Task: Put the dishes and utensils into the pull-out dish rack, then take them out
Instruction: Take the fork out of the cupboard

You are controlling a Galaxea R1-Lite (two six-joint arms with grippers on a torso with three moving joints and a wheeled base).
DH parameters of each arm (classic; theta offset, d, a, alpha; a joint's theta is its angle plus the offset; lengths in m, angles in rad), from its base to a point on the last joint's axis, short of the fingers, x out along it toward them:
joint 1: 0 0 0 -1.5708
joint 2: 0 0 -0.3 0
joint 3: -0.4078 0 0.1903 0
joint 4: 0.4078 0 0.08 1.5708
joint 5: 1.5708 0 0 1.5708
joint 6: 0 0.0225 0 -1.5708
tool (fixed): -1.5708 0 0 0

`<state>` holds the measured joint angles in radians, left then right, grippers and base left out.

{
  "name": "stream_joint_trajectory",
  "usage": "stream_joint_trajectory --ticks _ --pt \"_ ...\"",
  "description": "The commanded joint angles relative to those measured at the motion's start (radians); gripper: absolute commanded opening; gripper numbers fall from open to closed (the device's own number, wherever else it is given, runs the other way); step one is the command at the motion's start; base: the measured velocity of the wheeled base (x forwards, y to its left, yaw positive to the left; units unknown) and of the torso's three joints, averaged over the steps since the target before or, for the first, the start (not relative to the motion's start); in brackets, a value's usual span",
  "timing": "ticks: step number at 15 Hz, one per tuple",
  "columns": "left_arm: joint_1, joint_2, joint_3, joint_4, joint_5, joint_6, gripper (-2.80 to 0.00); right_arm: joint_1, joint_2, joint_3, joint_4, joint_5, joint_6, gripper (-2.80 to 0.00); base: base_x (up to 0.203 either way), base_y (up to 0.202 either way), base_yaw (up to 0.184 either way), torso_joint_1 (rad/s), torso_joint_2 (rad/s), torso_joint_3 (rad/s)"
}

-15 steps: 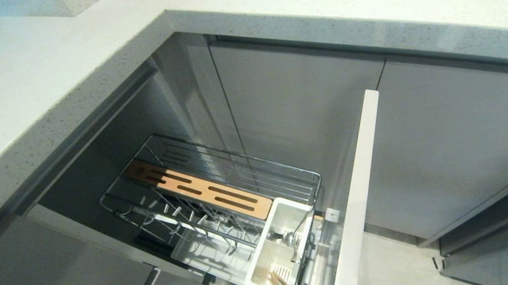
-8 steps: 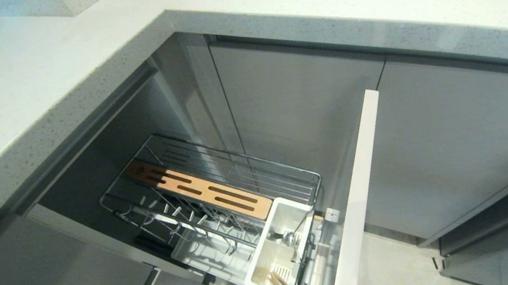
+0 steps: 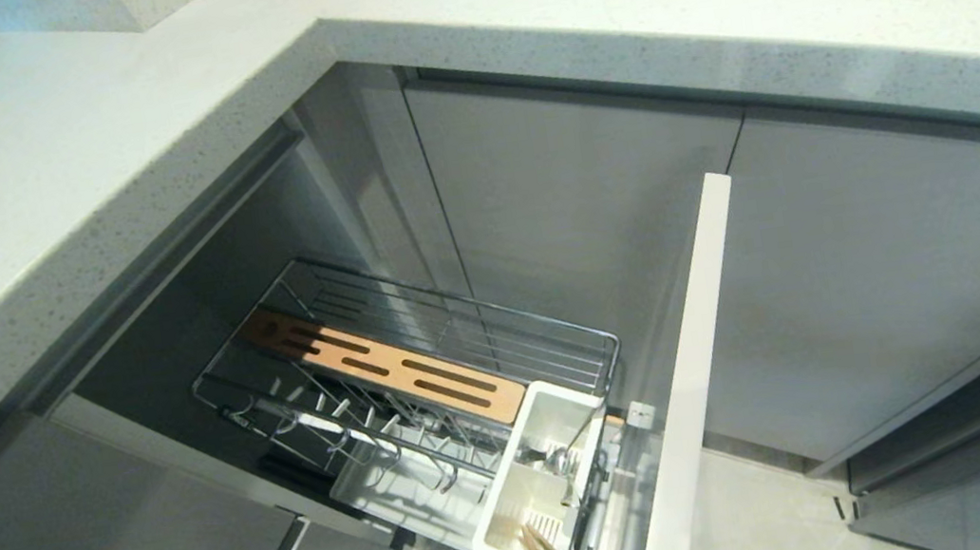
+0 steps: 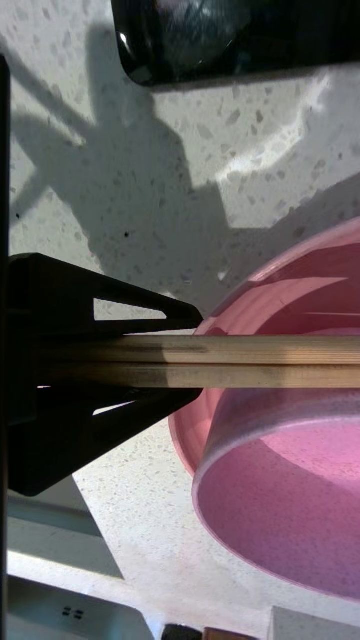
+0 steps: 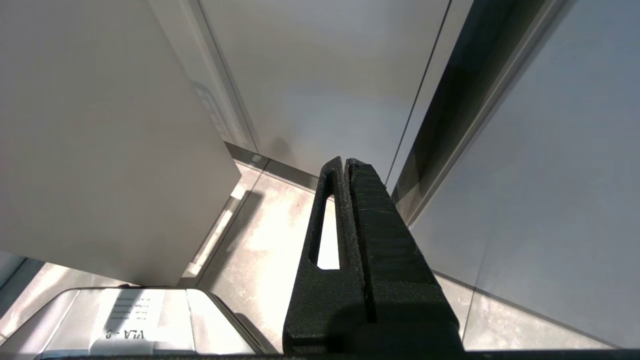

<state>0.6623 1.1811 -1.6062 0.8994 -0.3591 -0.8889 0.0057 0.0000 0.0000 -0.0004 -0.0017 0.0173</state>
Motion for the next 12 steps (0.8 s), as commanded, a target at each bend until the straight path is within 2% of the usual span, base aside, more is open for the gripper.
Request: stream_joint_trajectory --ticks 1,9,10,12 --pt "0.000 0.006 0.000 0.006 -0.004 -0.004 -2.80 0.000 0.000 0.002 -0.001 -0.001 0.001 -2.80 0.000 0.000 0.000 0.000 0.00 0.000" --pt "0.002 0.006 0.006 -0.005 -0.023 -0.002 -2.80 0.000 0.000 0.002 -0.001 0.000 0.001 -2.80 0.000 0.000 0.000 0.000 0.00 0.000" --pt "0.002 0.006 0.005 -0.005 -0.023 -0.002 0.00 0.000 0.000 0.002 0.000 -0.001 0.000 -2.80 0.000 0.000 0.000 0.000 0.00 0.000" --pt "0.002 0.005 0.005 -0.005 -0.023 -0.002 0.00 0.000 0.000 0.002 -0.001 0.000 0.000 -2.80 0.000 0.000 0.000 0.000 0.00 0.000"
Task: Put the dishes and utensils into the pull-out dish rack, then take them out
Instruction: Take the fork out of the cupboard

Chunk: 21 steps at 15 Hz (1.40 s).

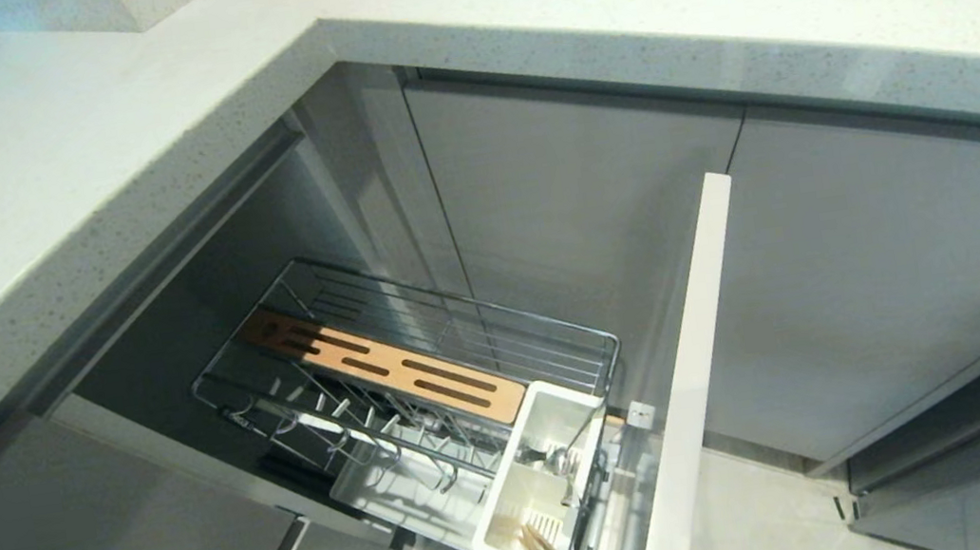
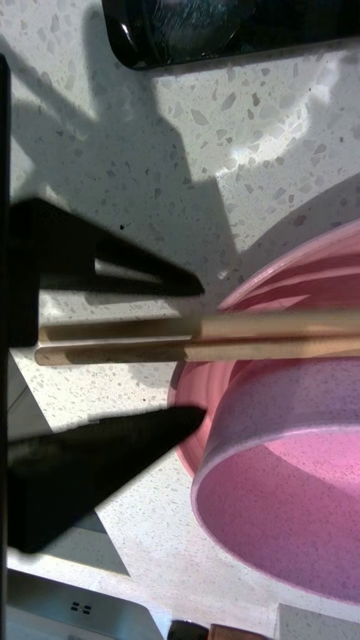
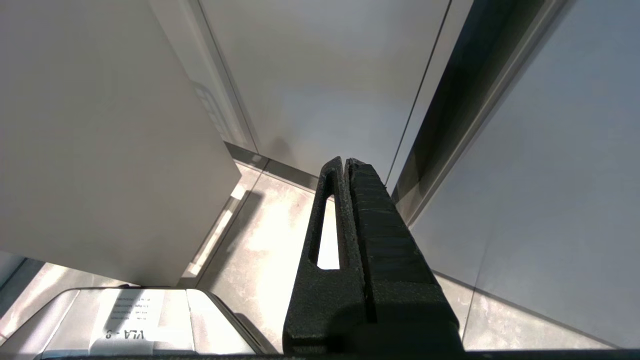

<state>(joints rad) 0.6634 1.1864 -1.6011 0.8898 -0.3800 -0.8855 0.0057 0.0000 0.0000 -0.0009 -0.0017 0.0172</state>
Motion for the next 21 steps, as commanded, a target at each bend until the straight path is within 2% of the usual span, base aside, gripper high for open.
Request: stream_joint_trajectory --ticks 1,11,17,18,21 --pt "0.002 -0.004 0.000 0.005 -0.001 -0.006 0.00 0.000 0.000 0.002 0.001 0.000 0.001 -2.80 0.000 0.000 0.000 0.000 0.00 0.000" --pt "0.012 -0.059 -0.002 0.011 0.004 -0.007 0.00 0.000 0.000 0.002 0.000 0.000 0.000 -2.80 0.000 0.000 0.000 0.000 0.00 0.000" --pt "-0.014 -0.134 -0.008 0.009 0.007 -0.006 0.00 0.000 0.000 0.002 0.001 0.000 0.000 -2.80 0.000 0.000 0.000 0.000 0.00 0.000" --pt "-0.017 -0.154 -0.015 0.007 0.017 -0.004 0.00 0.000 0.000 0.002 0.000 0.000 0.000 -2.80 0.000 0.000 0.000 0.000 0.00 0.000" --pt "-0.041 -0.216 -0.054 -0.006 0.138 0.038 0.00 0.000 0.000 0.002 0.000 0.000 0.000 -2.80 0.000 0.000 0.000 0.000 0.00 0.000"
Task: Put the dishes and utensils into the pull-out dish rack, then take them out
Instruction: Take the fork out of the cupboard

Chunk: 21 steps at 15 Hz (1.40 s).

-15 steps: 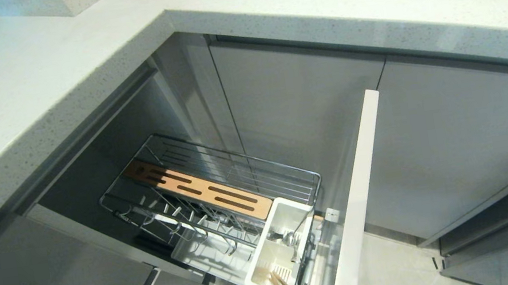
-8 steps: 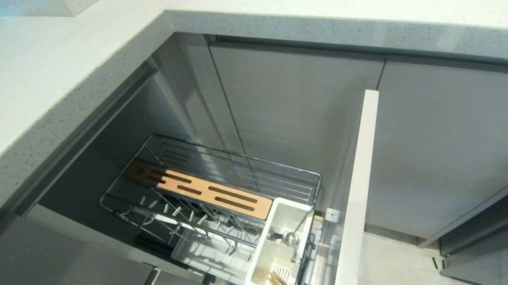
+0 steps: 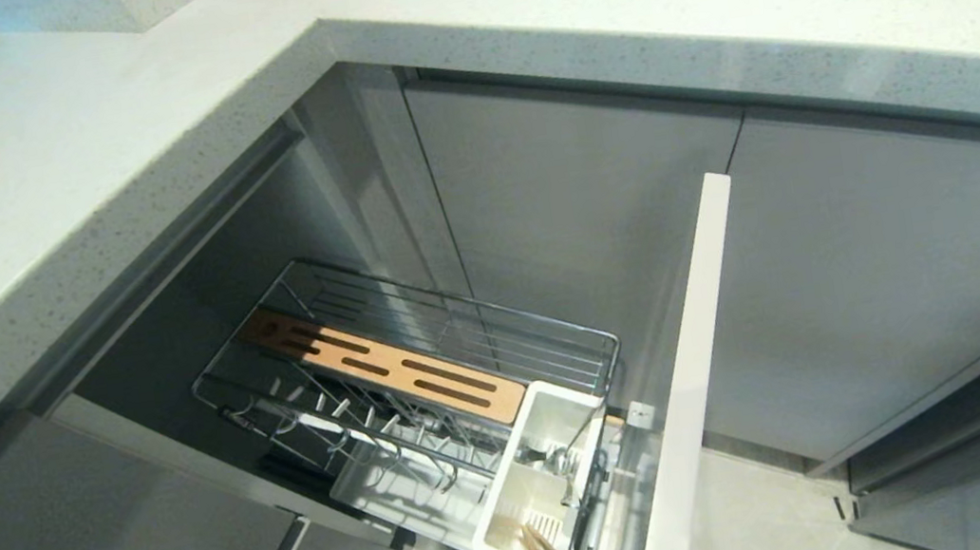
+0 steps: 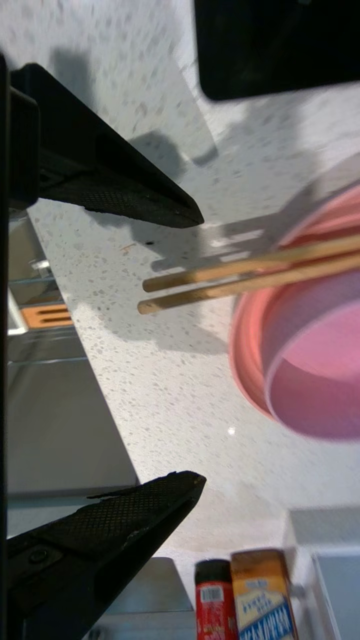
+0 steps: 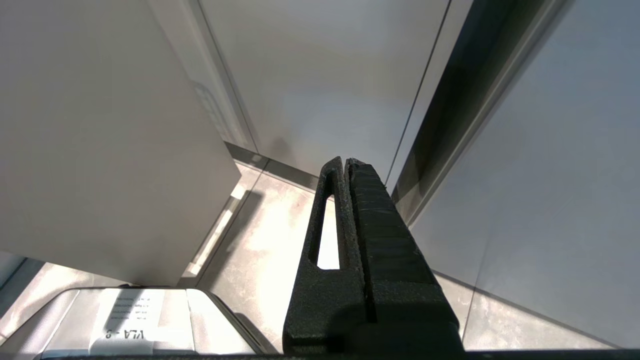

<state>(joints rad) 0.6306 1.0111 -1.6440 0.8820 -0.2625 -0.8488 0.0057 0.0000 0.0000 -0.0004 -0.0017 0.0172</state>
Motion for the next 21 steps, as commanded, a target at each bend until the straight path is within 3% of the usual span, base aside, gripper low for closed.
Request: stream_joint_trajectory --ticks 1,3,6,8,9,10,11,14,21 --pt "-0.032 -0.067 -0.020 -0.031 0.082 0.038 -2.80 0.001 0.000 0.002 -0.001 0.000 0.001 -2.80 0.000 0.000 0.000 0.000 0.00 0.000" --pt "-0.105 -0.109 -0.023 -0.140 0.193 0.106 -2.80 0.000 0.000 0.002 0.000 0.000 0.000 -2.80 0.000 0.000 0.000 0.000 0.00 0.000" --pt "-0.280 -0.142 -0.021 -0.261 0.293 0.247 -2.80 0.000 0.000 0.002 0.000 0.000 0.000 -2.80 0.000 0.000 0.000 0.000 0.00 0.000" --pt "-0.469 -0.159 -0.016 -0.380 0.331 0.406 -2.80 0.001 0.000 0.002 -0.001 0.000 0.001 -2.80 0.000 0.000 0.000 0.000 0.00 0.000" --pt "-0.526 -0.161 -0.011 -0.462 0.343 0.503 -2.80 0.000 0.000 0.002 0.000 0.000 0.000 -2.80 0.000 0.000 0.000 0.000 0.00 0.000" --pt "-0.566 -0.154 -0.003 -0.517 0.350 0.550 -2.80 0.000 0.000 0.002 -0.001 -0.001 0.000 -2.80 0.000 0.000 0.000 0.000 0.00 0.000" --pt "-0.604 -0.144 0.004 -0.542 0.353 0.552 -2.80 0.000 0.000 0.002 0.000 0.000 0.001 -2.80 0.000 0.000 0.000 0.000 0.00 0.000" --pt "-0.728 -0.090 0.020 -0.555 0.345 0.471 -2.80 0.000 0.000 0.002 0.000 0.000 0.000 -2.80 0.000 0.000 0.000 0.000 0.00 0.000" --pt "-0.975 0.032 0.082 -0.545 0.338 0.400 -2.80 0.000 0.000 0.002 -0.001 0.000 0.001 -2.80 0.000 0.000 0.000 0.000 0.00 0.000"
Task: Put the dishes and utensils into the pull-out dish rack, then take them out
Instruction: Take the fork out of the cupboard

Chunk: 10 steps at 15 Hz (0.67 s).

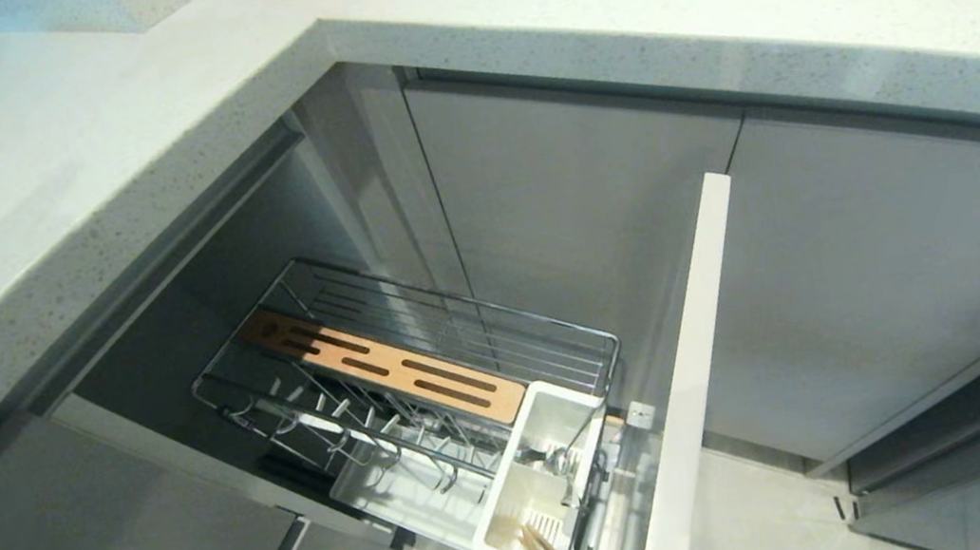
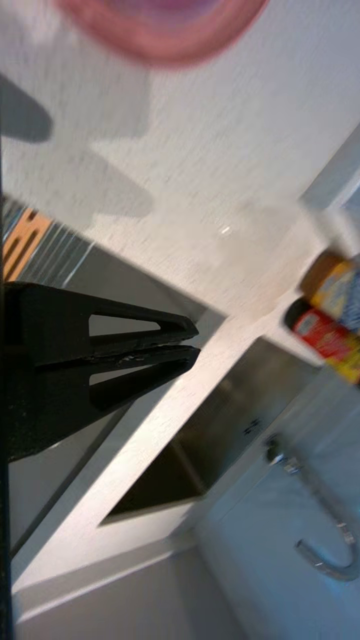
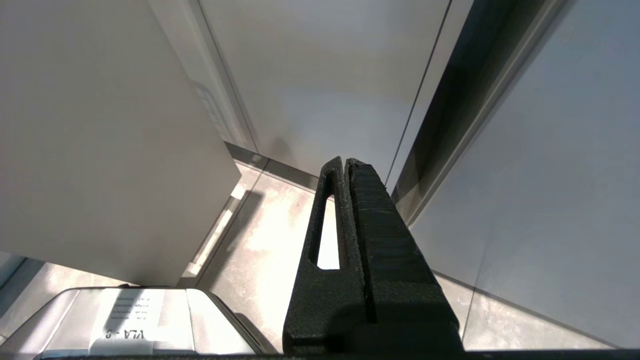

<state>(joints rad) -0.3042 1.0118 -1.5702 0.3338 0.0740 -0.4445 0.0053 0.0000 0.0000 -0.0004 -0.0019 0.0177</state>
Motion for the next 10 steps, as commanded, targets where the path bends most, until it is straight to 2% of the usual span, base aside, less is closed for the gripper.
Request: stream_joint_trajectory --ticks 1,5,7,10 --pt "-0.084 0.042 0.015 0.012 0.001 -0.009 -2.80 0.001 0.000 0.002 -0.001 0.000 -0.001 -2.80 0.000 0.000 0.000 0.000 0.00 0.000" --pt "-0.237 0.090 0.049 0.067 0.002 -0.006 -2.80 0.001 0.000 0.002 -0.001 0.000 0.000 -2.80 0.000 0.000 0.000 0.000 0.00 0.000" --pt "-0.281 0.112 0.074 0.078 0.003 0.002 -2.80 0.001 0.000 0.002 -0.001 0.000 -0.001 -2.80 0.000 0.000 0.000 0.000 0.00 0.000" --pt "-0.386 0.120 0.128 0.076 0.006 0.021 -2.80 0.001 0.000 0.002 -0.001 0.000 0.000 -2.80 0.000 0.000 0.000 0.000 0.00 0.000"
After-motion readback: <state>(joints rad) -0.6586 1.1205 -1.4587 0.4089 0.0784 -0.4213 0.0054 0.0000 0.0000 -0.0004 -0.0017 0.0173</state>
